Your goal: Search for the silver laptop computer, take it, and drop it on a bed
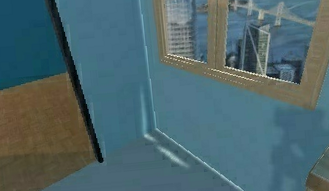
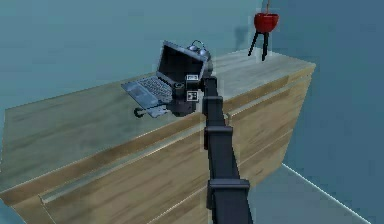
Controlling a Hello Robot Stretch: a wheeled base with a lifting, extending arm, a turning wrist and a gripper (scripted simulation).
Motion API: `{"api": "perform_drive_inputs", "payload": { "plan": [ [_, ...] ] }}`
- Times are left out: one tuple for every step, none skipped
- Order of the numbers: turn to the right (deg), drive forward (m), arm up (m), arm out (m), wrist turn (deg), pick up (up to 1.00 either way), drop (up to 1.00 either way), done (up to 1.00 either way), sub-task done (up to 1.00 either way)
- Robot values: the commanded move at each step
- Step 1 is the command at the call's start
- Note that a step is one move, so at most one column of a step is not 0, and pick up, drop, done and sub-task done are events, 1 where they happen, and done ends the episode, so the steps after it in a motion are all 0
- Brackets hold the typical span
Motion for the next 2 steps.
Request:
{"api": "perform_drive_inputs", "payload": {
  "plan": [
    [0.0,0.0,0.0,0.0,0.0,1.0,0.0,0.0,0.0],
    [0.0,0.0,0.1,0.0,0.0,0.0,0.0,0.0,0.0]
  ]
}}
